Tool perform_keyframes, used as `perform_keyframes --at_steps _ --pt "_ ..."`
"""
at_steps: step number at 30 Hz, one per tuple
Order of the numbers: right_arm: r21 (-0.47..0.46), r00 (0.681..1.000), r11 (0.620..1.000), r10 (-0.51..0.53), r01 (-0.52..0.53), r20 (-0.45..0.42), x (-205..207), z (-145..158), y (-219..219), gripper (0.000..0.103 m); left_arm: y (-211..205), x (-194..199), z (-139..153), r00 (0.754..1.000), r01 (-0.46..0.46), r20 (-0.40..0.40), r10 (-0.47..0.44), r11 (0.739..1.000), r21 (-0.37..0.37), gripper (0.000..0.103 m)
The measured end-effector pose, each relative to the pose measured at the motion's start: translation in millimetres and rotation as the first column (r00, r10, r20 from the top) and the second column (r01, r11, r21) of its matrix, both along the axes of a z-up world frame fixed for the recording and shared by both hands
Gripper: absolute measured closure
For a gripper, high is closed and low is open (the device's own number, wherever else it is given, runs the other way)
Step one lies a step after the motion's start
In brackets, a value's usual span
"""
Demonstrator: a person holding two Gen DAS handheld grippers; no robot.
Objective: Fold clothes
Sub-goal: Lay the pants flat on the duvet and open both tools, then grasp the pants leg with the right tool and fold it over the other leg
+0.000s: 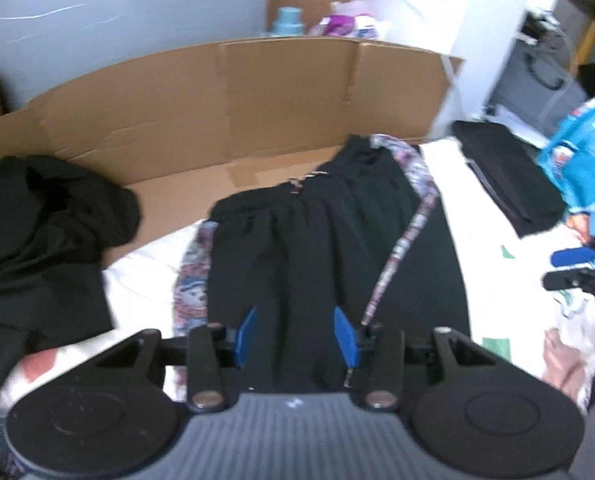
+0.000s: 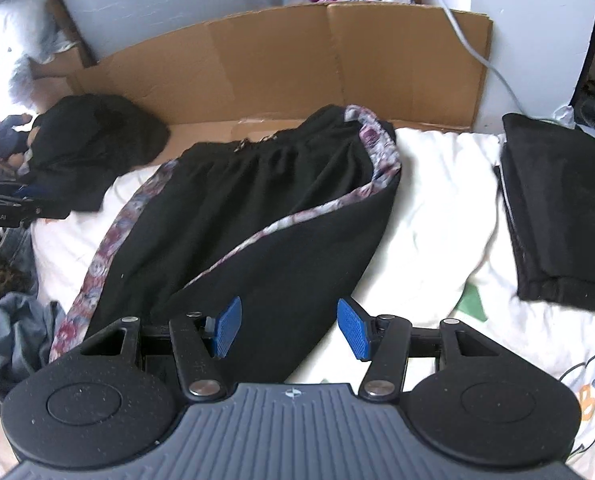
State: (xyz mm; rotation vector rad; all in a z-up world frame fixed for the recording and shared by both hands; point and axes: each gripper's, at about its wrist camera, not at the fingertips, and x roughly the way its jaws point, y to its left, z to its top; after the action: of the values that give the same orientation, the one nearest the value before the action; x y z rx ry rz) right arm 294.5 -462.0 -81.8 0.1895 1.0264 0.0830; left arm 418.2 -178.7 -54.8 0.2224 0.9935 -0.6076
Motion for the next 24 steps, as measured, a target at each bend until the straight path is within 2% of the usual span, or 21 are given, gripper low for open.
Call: perform_keyframes --at_steps 6,10,13,18,24 --pt "0.000 0.999 0.999 0.051 -0.051 -0.001 -21 -21 20 0.043 23 -21 -23 0.999 0.033 -0.001 -0.033 0.999 -0.039 0.057" --pt "0.073 1.000 0.997 0.013 -0.013 0.004 -31 -35 28 0.043 50 -33 -24 0.998 0.048 0.034 -0.044 0.991 -0.125 0.057" --pt "0.135 1.000 0.991 -0.024 0.024 0.002 -35 -43 36 0.043 67 -43 -26 0.996 0.074 0.061 -0.069 0.992 -0.097 0.057" --pt "0.189 0.999 0.982 0.024 -0.016 -0.041 -7 -54 69 0.043 97 -56 -41 0.998 0.070 0.018 -0.068 0.995 -0.078 0.057" --pt "0.218 0.994 0.975 0.061 -0.040 -0.090 44 -63 103 0.043 133 -74 -66 0.999 0.005 -0.045 -0.007 0.998 -0.058 0.059"
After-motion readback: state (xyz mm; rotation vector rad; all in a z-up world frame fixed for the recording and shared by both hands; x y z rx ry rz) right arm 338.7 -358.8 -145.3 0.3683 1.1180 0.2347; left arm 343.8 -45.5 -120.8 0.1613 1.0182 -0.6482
